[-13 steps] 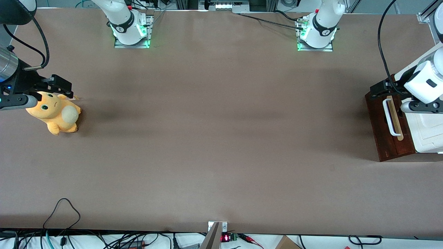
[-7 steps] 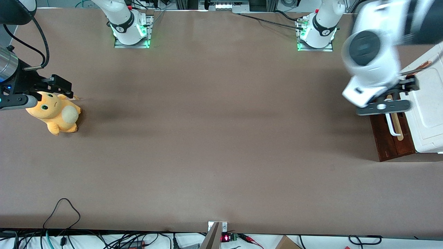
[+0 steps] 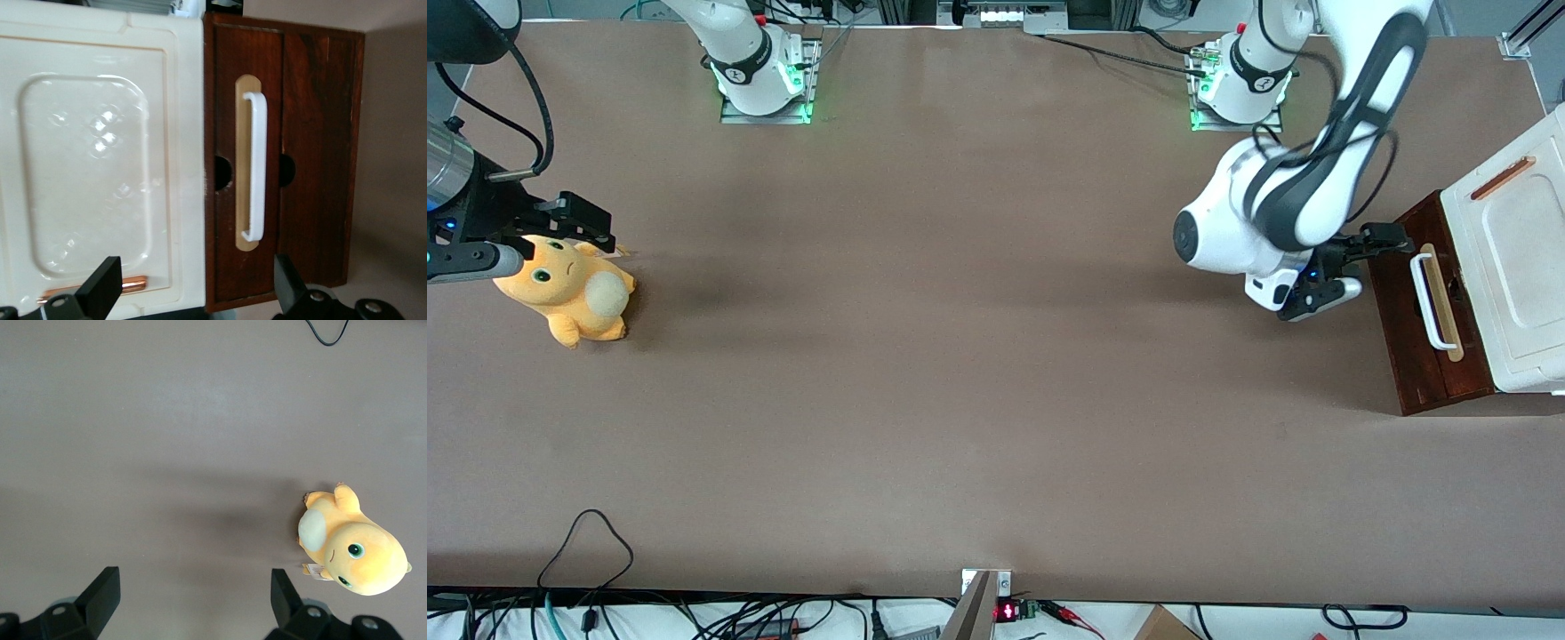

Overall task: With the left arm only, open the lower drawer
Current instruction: 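Move the open left gripper down to the lower drawer's white handle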

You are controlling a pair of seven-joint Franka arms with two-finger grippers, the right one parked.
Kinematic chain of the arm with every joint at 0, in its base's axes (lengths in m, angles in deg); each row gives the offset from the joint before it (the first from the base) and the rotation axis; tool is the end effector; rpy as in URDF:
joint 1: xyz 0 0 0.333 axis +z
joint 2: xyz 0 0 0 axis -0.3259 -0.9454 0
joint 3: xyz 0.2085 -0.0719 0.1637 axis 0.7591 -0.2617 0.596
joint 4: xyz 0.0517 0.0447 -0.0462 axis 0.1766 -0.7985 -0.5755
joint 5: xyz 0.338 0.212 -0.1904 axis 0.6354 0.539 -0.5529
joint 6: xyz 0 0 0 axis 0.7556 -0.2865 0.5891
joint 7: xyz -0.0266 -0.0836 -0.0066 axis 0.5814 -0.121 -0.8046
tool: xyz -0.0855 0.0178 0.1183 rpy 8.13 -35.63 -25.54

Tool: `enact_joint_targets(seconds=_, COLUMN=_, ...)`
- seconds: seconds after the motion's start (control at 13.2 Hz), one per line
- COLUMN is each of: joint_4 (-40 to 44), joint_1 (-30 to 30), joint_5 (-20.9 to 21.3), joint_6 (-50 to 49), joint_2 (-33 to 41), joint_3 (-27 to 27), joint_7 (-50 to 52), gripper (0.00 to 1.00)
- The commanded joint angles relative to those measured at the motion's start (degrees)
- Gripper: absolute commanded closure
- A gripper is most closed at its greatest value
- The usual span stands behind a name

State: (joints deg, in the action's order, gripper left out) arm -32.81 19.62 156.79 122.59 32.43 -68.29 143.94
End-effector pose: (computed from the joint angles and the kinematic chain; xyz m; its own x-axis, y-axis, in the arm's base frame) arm 0.5097 -0.0563 0.1690 0.9988 0.0483 0.0017 0.0128 -0.2315 -0.9727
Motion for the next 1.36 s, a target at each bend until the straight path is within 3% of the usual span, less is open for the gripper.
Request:
enact_joint_targets(seconds=0.0, joint_4=-1.08, joint_1=1.07, joint_5=4.83, joint_6=-2.08, joint_2=-4.67, joint_3=0.09, joint_7=3.25, gripper=0.0)
enact_joint_targets(seconds=0.45, joint_4=-1.61, joint_1=2.92, joint_5=11.59, joint_6=-5.68, joint_2=-11.97, joint_3=1.84, joint_7=8.17, gripper=0.05)
enact_joint_targets(seconds=0.68, joint_4=-1.09, joint_1=2.92, joint_5=18.17, joint_6=-2.8, joint_2=-12.85, joint_3=6.15, joint_7=7.13, gripper=0.07)
enact_joint_targets(seconds=1.06, joint_4=0.05, joint_1=2.39, joint_5=18.28, joint_6=-1.56, joint_2=-12.77, joint_3=6.24, joint_7=6.33, gripper=0.1)
enact_joint_targets(seconds=1.29, joint_4=1.02, joint_1=2.39, joint_5=18.36, joint_6=0.73, joint_2=-12.85, joint_3=7.47, joint_7=3.7, gripper=0.19)
